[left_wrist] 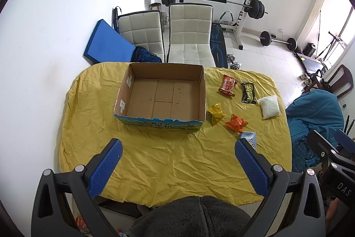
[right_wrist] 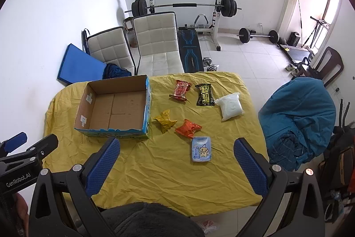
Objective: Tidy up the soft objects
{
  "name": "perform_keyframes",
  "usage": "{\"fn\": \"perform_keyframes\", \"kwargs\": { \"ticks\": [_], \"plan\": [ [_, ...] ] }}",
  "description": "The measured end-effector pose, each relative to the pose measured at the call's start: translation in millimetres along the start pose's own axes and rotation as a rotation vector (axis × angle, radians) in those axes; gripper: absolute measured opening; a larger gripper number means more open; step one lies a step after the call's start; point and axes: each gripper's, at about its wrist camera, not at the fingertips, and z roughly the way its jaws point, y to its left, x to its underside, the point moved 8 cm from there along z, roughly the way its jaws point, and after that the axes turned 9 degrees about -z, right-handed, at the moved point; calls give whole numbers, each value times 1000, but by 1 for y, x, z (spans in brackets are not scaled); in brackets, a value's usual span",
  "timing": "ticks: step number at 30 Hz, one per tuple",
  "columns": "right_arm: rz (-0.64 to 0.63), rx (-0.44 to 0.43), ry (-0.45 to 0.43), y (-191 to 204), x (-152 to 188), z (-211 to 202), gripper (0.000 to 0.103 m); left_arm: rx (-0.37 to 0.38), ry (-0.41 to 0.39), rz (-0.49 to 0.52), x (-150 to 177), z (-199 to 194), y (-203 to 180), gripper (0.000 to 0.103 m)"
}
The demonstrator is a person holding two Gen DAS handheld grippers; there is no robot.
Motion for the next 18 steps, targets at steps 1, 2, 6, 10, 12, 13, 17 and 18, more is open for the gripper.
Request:
{"fn": "perform_keyframes", "kwargs": {
  "ticks": [1,2,6,10,12,13,17,18],
  "plan": [
    [1,0,-2,-1,0,1,103,-2,0,0,0,0,-1,103],
    [1,1,-3,-2,0,1,103,0,-1,-2,0,0,1,103],
    [0,0,-5,-4,1,2,103,0,-1,-3,0,0,1,103],
    [-2,-5,0,-4,2,3,103,0,-8,-8,-1,-1,1,103],
    [-2,-8,-1,-4,2,3,103,-2,-13,-9,-2,-1,2,103],
    [-3,-6,-1,-4,1,3,103,-2,-16,-10,-1,-1,4,103],
    [-3,0,-11,-4,-1,0,103,-3,-28,-16,-3,-4,7,103],
    [-3,1,-12,-4,0,0,103,-2,-30,-18,-3,-5,8,103]
  ]
}}
